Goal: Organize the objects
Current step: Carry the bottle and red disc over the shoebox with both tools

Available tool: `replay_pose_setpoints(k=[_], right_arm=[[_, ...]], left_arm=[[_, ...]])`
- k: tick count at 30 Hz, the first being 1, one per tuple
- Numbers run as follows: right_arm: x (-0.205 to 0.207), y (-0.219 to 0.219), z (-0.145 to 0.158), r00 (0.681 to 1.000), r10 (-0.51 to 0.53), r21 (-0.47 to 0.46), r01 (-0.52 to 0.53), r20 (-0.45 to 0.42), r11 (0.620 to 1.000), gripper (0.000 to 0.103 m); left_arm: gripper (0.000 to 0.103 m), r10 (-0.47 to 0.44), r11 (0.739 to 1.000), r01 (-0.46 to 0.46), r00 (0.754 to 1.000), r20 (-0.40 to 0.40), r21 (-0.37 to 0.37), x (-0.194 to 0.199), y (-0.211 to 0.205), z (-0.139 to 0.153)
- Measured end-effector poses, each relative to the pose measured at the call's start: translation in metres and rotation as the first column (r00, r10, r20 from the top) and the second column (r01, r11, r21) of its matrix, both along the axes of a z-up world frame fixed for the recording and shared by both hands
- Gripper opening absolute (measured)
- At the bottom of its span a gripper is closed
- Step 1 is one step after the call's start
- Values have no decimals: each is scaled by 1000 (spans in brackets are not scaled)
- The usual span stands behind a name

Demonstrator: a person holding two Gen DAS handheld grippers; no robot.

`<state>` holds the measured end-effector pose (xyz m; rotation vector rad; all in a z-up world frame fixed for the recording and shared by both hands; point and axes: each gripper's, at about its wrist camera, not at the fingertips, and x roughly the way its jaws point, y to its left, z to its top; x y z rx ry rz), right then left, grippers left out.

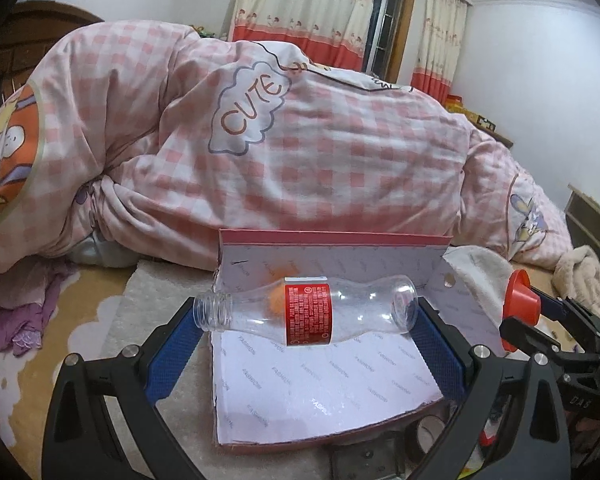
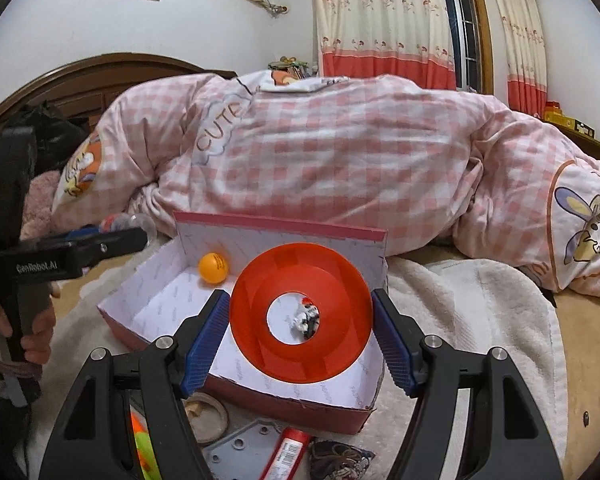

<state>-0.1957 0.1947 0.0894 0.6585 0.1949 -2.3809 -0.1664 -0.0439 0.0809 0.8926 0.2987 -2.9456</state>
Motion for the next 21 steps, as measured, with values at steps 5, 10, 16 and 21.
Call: replay_pose_setpoints(k=[5,10,16,21], right_arm=[[-11,-6,-12,1000,4,31,-5,20,1000,72],[-21,-24,-27,998,18,115,-25,64,993,72],[-37,-42,-53,981,47,197,-85,190,977,72],[-44,-40,-56,971,55,185,-99,231,978,72]], left_arm=[[101,-6,999,8,999,34,-36,-6,2,-12],[101,9,999,-3,993,116,-54,-24,8,-31],[101,12,997,3,976,218,-71,-44,18,-52],[101,-1,994,28,967,254,-101,-48,26,-66]])
